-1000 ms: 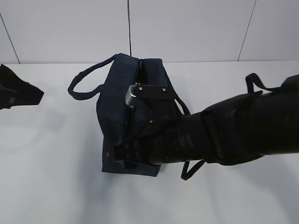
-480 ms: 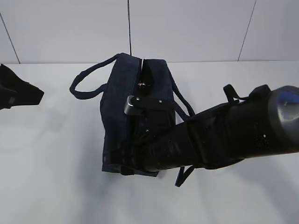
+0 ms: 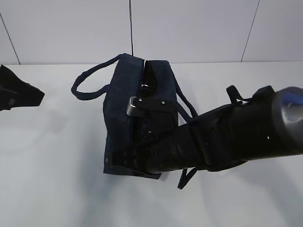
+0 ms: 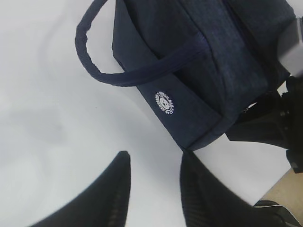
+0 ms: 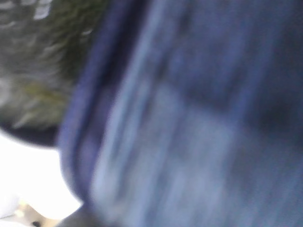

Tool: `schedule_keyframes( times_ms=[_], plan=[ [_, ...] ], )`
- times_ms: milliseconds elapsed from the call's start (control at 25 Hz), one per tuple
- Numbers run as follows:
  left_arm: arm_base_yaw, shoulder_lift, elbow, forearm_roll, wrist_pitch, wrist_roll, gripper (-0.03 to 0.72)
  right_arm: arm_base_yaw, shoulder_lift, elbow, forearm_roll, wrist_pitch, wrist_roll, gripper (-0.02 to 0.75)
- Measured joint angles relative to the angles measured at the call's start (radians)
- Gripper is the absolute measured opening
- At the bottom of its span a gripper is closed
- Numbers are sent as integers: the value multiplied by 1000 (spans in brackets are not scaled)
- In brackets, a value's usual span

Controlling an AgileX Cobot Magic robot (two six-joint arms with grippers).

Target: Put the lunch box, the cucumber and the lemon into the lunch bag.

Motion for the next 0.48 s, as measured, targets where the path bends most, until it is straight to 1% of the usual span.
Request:
schedule_keyframes(
  times_ms=[320,480],
  plan=[
    [0,0,0,0,0,0,238,0,-24,17,0,47,10,0],
    [0,0,0,0,0,0,238,-2,-30,32,0,133,17,0]
  ],
)
